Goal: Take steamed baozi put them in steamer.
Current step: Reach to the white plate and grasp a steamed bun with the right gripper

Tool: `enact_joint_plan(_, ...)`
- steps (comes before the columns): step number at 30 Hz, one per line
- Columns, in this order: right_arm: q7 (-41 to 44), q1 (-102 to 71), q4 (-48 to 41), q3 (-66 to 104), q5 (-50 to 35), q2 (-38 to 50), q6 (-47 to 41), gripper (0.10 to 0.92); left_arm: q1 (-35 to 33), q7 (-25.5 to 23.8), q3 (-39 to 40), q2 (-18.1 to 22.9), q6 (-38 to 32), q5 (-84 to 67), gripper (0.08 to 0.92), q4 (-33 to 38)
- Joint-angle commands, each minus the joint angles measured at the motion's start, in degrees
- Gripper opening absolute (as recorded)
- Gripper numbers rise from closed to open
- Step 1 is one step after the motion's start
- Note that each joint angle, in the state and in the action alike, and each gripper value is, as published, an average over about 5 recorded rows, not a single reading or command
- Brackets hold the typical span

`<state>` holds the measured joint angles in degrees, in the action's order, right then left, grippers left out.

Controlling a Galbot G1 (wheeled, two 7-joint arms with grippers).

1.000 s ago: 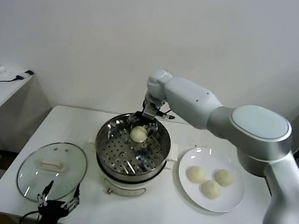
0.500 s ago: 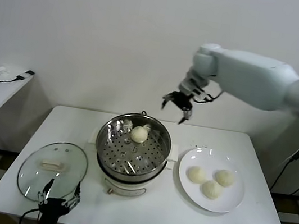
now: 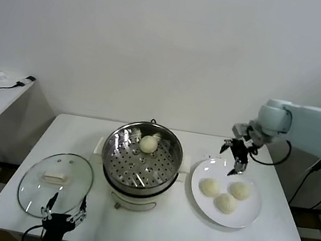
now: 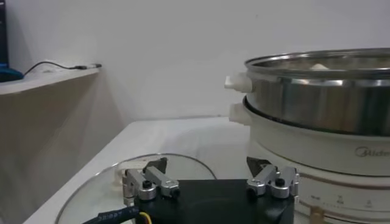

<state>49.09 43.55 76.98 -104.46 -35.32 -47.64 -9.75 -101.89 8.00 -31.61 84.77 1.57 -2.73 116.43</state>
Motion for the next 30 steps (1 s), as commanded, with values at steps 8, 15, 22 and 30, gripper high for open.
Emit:
enact_joint_plan(8, -3.48, -20.80, -9.44, 12.37, 2.29, -1.92, -7.89, 0.823, -0.23, 0.12, -0.16, 0.20, -0.13, 0.14, 0.823, -0.95)
enact_joint_plan(15, -4.54, -23.99, -12.40, 15.36, 3.39, -4.13, -8.06, 0.823, -0.36, 0.17, -0.05, 0.05, -0.27, 0.12, 0.823, -1.21)
enact_joint_plan(22, -5.08, -25.01, -13.82, 16.33, 4.18, -5.01, -8.29, 0.776, -0.45, 0.22, 0.01, -0.05, -0.20, 0.18, 0.823, -0.98)
enact_joint_plan(30, -5.35, -23.25, -12.25, 16.83, 4.33, -4.28, -8.27, 0.601, -0.82, 0.41, 0.23, -0.04, -0.27, 0.27, 0.823, -0.67)
